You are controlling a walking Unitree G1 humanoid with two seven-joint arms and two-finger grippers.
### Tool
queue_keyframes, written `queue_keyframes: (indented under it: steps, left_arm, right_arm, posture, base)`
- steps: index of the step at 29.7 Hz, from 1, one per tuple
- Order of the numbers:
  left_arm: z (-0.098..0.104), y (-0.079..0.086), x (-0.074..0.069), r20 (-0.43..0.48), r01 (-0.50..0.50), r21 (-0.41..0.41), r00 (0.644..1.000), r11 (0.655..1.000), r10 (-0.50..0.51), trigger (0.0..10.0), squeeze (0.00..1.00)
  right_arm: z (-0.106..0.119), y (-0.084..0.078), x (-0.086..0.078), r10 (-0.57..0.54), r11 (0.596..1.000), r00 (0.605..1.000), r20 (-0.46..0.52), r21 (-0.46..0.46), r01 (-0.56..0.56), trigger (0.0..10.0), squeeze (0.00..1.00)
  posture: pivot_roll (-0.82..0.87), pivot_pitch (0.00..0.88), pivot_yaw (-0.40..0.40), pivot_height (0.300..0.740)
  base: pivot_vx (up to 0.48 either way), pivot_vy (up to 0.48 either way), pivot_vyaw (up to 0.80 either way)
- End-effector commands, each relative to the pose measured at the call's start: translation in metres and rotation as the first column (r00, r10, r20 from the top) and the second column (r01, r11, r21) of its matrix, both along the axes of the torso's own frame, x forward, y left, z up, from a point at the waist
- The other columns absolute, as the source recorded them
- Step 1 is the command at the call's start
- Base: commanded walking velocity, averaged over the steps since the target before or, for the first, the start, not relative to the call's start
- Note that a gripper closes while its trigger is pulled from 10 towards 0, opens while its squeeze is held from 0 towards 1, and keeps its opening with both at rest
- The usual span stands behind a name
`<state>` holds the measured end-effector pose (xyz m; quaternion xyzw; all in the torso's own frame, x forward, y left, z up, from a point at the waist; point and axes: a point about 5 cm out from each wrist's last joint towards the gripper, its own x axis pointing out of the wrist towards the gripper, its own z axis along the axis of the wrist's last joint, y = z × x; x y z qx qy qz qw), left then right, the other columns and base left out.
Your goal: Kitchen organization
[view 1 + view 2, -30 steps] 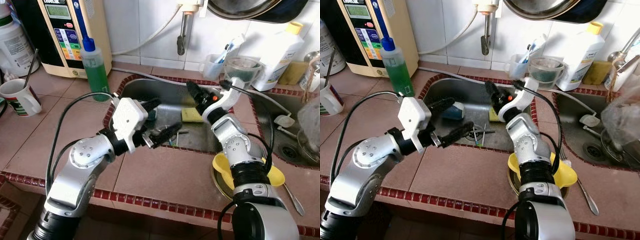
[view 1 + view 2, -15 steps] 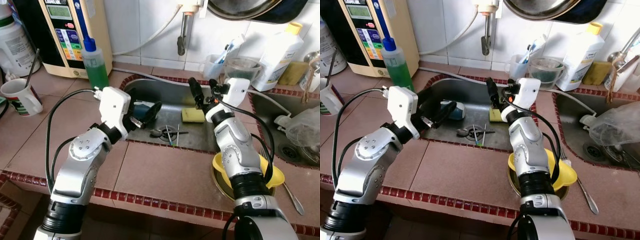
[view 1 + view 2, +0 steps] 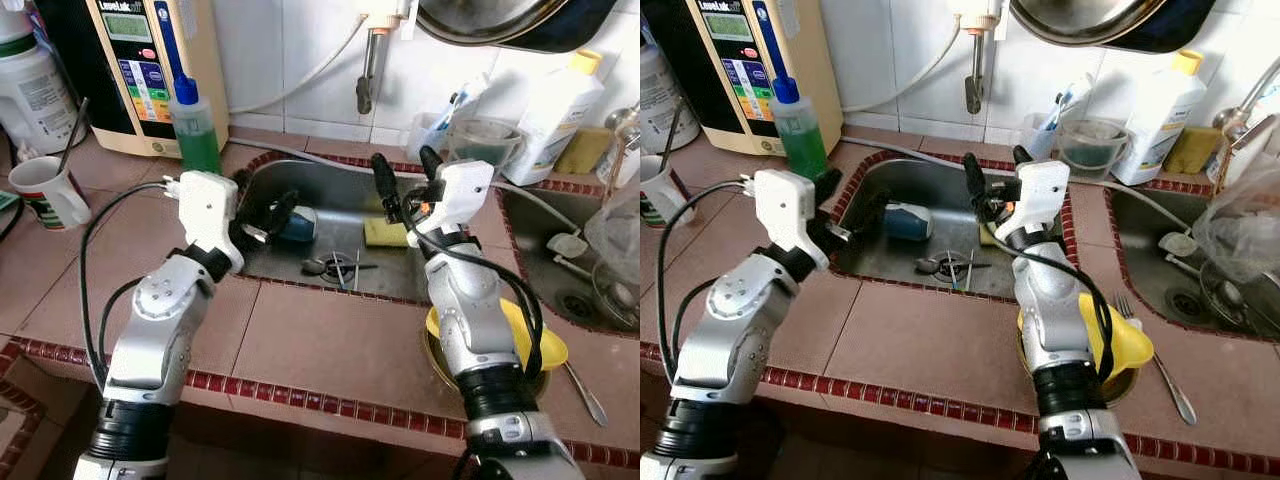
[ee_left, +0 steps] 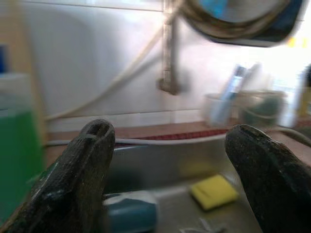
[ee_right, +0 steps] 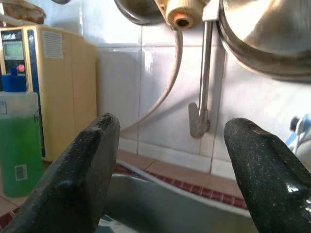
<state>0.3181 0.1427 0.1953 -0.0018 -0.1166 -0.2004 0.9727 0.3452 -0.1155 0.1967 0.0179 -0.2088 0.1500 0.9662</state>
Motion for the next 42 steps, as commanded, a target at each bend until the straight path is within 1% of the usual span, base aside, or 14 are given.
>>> queue_keyframes:
  steps: [1, 4, 7, 8, 10, 12, 15, 16, 17, 18, 19, 24, 32, 42]
  left_arm:
    - [-0.008, 0.007, 0.002, -0.011, -0.065, 0.005, 0.998, 0.998, 0.065, 10.0, 0.0]
    - [-0.013, 0.012, 0.002, -0.028, -0.124, -0.036, 0.992, 0.992, 0.123, 10.0, 0.0]
    - [-0.009, 0.015, -0.002, -0.009, -0.137, -0.072, 0.991, 0.988, 0.136, 10.0, 0.0]
    - [-0.009, 0.015, -0.002, -0.009, -0.137, -0.072, 0.991, 0.988, 0.136, 10.0, 0.0]
    - [-0.014, 0.021, -0.006, -0.014, -0.165, -0.079, 0.986, 0.983, 0.164, 10.0, 0.0]
    - [-0.014, 0.021, -0.006, -0.014, -0.165, -0.079, 0.986, 0.983, 0.164, 10.0, 0.0]
    - [-0.022, 0.028, -0.009, -0.02, -0.207, -0.07, 0.978, 0.976, 0.206, 10.0, 0.0]
    - [-0.022, 0.031, -0.01, -0.015, -0.226, -0.078, 0.974, 0.971, 0.226, 10.0, 0.0]
    - [-0.022, 0.031, -0.01, -0.015, -0.226, -0.078, 0.974, 0.971, 0.226, 10.0, 0.0]
    - [-0.021, 0.033, -0.01, -0.01, -0.238, -0.077, 0.971, 0.968, 0.238, 10.0, 0.0]
    - [-0.022, 0.034, -0.01, -0.01, -0.242, -0.074, 0.97, 0.967, 0.242, 10.0, 0.0]
    - [-0.023, 0.035, -0.009, -0.014, -0.248, -0.07, 0.969, 0.966, 0.247, 10.0, 0.0]
    - [-0.021, 0.034, -0.008, -0.007, -0.239, -0.081, 0.971, 0.968, 0.239, 10.0, 0.0]
    - [-0.02, 0.035, -0.01, -0.003, -0.227, -0.073, 0.974, 0.971, 0.228, 10.0, 0.0]
  right_arm:
    - [0.002, -0.002, -0.003, -0.018, 1.0, 0.999, 0.028, -0.02, 0.018, 10.0, 0.0]
    - [0.0, -0.004, -0.004, -0.042, 0.999, 0.999, 0.026, -0.02, 0.042, 10.0, 0.0]
    - [-0.002, -0.008, -0.008, -0.063, 0.997, 0.998, 0.031, -0.031, 0.064, 10.0, 0.0]
    - [-0.002, -0.008, -0.008, -0.063, 0.997, 0.998, 0.031, -0.031, 0.064, 10.0, 0.0]
    - [-0.007, -0.016, -0.01, -0.114, 0.993, 0.993, 0.024, -0.022, 0.114, 10.0, 0.0]
    - [-0.007, -0.016, -0.01, -0.114, 0.993, 0.993, 0.024, -0.022, 0.114, 10.0, 0.0]
    - [-0.012, -0.027, -0.013, -0.186, 0.982, 0.982, 0.03, -0.014, 0.186, 10.0, 0.0]
    - [-0.017, -0.037, -0.015, -0.247, 0.969, 0.969, 0.026, -0.012, 0.247, 10.0, 0.0]
    - [-0.017, -0.037, -0.015, -0.247, 0.969, 0.969, 0.026, -0.012, 0.247, 10.0, 0.0]
    - [-0.019, -0.042, -0.016, -0.279, 0.96, 0.96, 0.018, -0.011, 0.279, 10.0, 0.0]
    - [-0.02, -0.044, -0.016, -0.282, 0.959, 0.959, 0.014, -0.011, 0.282, 10.0, 0.0]
    - [-0.02, -0.045, -0.016, -0.287, 0.958, 0.958, 0.008, -0.021, 0.287, 10.0, 0.0]
    - [-0.02, -0.04, -0.016, -0.28, 0.959, 0.96, 0.016, -0.036, 0.281, 10.0, 0.0]
    - [-0.019, -0.04, -0.015, -0.278, 0.959, 0.96, 0.018, -0.046, 0.279, 10.0, 0.0]
  posture:
    - [-0.05, 0.0, -0.008, 0.74]
    - [-0.05, 0.0, -0.01, 0.74]
    - [-0.05, 0.0, -0.012, 0.74]
    - [-0.05, 0.0, -0.012, 0.74]
    - [-0.05, 0.0, -0.016, 0.74]
    - [-0.05, 0.0, -0.016, 0.74]
    - [-0.05, 0.0, -0.02, 0.74]
    - [-0.04, 0.0, -0.023, 0.74]
    - [-0.04, 0.0, -0.023, 0.74]
    - [-0.05, 0.0, -0.023, 0.74]
    - [-0.05, 0.0, -0.024, 0.74]
    - [-0.05, 0.0, -0.026, 0.74]
    - [-0.05, 0.0, -0.03, 0.74]
    - [-0.05, 0.0, -0.03, 0.74]
  base:
    - [0.0, 0.0, 0.0]
    - [0.0, 0.0, 0.0]
    - [0.0, 0.0, 0.0]
    - [0.0, 0.0, 0.0]
    - [0.0, 0.0, 0.0]
    - [0.0, 0.0, 0.0]
    - [0.0, 0.0, 0.0]
    - [0.0, 0.0, 0.0]
    - [0.0, 0.0, 0.0]
    - [0.0, 0.0, 0.0]
    - [0.0, 0.0, 0.0]
    - [0.0, 0.0, 0.0]
    - [0.0, 0.0, 0.0]
    - [-0.327, 0.0, 0.0]
